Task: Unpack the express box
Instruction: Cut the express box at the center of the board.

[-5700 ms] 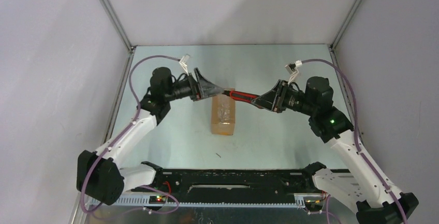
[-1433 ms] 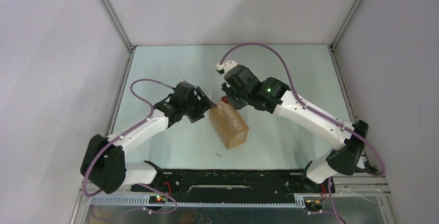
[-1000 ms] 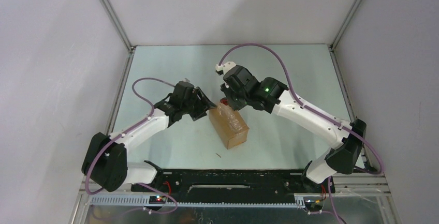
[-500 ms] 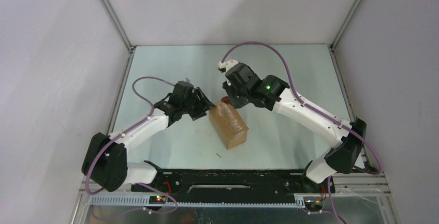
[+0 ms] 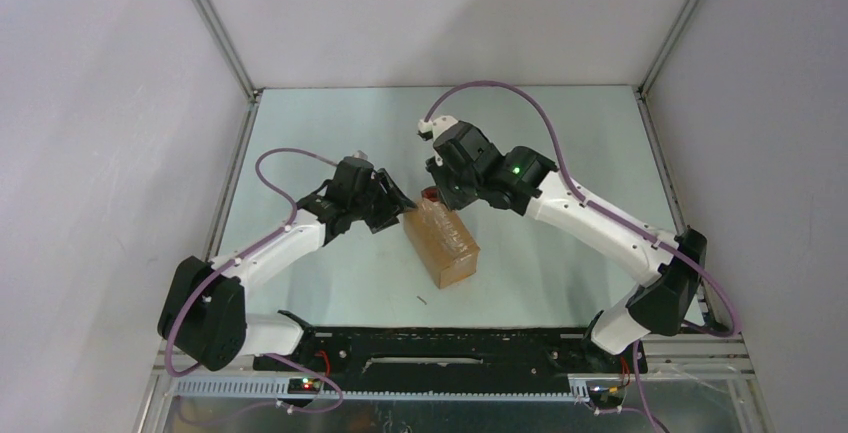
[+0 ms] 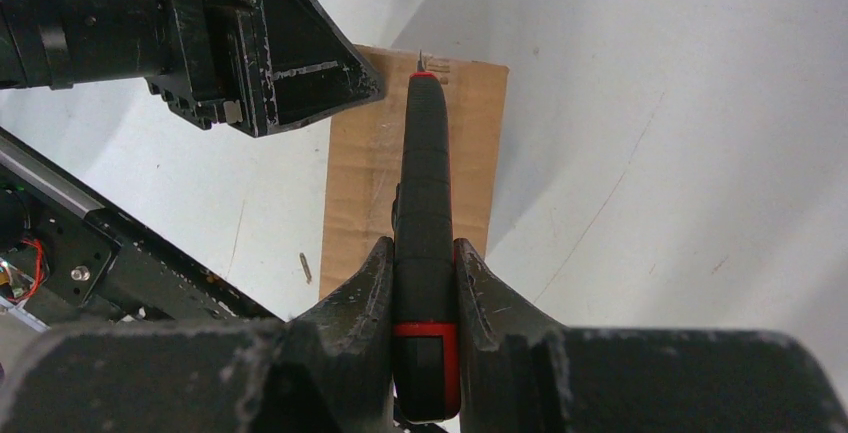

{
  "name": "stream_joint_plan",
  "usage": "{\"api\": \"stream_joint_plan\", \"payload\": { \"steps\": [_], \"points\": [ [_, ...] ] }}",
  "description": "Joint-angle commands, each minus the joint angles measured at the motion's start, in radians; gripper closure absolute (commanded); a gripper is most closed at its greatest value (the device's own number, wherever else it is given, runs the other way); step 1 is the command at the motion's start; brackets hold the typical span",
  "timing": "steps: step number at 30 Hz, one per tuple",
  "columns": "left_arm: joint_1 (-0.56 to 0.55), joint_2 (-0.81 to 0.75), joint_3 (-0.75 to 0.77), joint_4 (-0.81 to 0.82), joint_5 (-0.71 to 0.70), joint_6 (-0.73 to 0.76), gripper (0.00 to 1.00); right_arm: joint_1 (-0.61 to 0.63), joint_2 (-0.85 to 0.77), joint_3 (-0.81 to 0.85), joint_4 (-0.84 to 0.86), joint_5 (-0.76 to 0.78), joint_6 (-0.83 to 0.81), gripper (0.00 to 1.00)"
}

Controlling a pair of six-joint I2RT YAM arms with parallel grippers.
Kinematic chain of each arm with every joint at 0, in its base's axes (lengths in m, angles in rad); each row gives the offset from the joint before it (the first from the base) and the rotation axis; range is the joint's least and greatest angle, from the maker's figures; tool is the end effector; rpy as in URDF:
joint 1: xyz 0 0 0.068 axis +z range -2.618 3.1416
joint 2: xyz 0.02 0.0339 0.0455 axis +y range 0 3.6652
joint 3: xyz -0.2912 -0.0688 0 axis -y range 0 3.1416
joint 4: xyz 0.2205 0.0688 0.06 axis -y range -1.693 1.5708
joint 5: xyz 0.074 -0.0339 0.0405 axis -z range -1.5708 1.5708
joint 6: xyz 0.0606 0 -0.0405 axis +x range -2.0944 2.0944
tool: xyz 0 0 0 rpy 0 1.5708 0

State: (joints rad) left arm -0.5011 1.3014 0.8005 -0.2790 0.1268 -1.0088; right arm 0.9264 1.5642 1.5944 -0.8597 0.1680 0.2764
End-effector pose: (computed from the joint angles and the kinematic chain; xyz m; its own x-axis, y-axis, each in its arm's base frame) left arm 0.2244 -0.1317 0.2466 -0.7986 -0.5196 -0.3036 -0.2259 0.7264 -0.6490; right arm 0.2045 0.2553 0.3727 -0.6229 -0.3810 -0.6833 -0.5721 0.8175 0.0656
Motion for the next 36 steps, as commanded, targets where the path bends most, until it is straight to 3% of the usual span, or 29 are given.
{"api": "stream_joint_plan", "payload": {
  "steps": [1,36],
  "points": [
    [0.001,-0.009,0.011,-0.074,0.008,0.046,0.39,0.005,0.015,0.025,0.056,0.000,-0.009,1.00],
    [0.004,-0.017,-0.001,-0.076,0.005,0.037,0.39,0.007,-0.009,0.036,0.022,0.038,-0.009,1.00]
  ]
}}
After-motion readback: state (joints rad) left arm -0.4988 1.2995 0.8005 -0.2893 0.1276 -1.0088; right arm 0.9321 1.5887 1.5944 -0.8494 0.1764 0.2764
